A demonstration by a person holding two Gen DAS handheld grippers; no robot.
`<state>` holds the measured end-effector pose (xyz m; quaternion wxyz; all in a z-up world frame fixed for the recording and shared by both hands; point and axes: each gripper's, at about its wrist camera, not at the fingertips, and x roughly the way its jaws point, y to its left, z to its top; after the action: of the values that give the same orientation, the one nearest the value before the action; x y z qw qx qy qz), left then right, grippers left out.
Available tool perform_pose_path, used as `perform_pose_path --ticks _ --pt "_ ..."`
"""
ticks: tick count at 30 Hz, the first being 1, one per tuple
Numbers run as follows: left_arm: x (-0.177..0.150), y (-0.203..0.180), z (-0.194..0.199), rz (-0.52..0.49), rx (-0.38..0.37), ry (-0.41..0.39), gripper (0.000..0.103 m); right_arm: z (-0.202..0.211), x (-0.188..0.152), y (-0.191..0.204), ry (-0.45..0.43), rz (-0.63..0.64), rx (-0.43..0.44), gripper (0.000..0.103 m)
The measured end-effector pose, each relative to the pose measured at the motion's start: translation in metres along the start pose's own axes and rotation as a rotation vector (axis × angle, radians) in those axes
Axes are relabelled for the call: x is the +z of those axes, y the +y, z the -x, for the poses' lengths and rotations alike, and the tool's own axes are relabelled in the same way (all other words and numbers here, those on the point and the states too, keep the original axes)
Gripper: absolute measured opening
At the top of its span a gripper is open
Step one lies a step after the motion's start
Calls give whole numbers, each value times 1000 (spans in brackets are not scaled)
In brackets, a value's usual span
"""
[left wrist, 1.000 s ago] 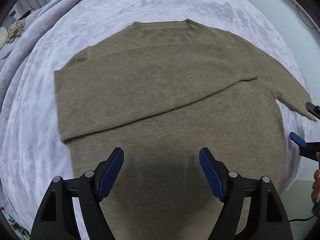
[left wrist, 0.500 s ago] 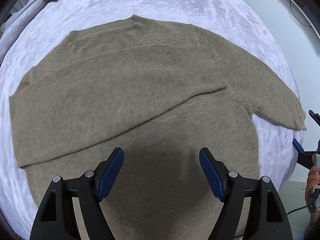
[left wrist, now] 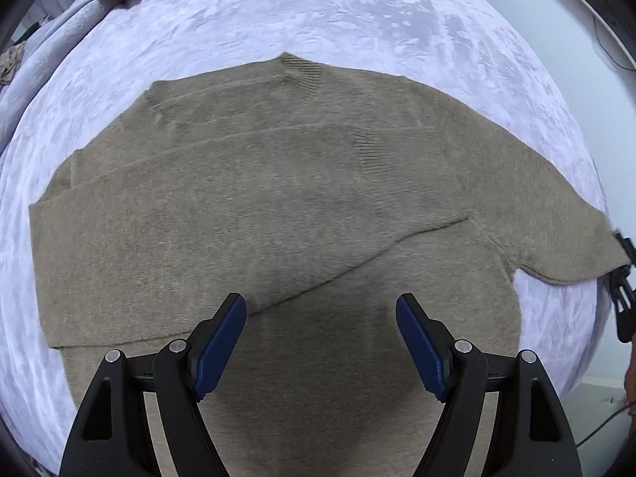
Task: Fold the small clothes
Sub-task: 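Grasp the other sleeve cuff with the right gripper and lift it, then fold the held sleeve across the sweater body and open the right gripper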
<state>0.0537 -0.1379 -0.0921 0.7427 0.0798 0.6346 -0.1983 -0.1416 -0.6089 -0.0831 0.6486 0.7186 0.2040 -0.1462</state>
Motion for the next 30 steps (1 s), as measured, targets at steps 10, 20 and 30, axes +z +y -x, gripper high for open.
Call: perform_pose_path --ticks 10,20,30 --pt "-21 71 29 106 35 -84 79 -120 -128 152 369 604 16 9" --pt "-49 162 35 302 113 -108 79 -286 -362 130 822 1060 -229 9" --pt "-102 222 42 407 110 -102 79 -296 -358 81 698 905 -383 21"
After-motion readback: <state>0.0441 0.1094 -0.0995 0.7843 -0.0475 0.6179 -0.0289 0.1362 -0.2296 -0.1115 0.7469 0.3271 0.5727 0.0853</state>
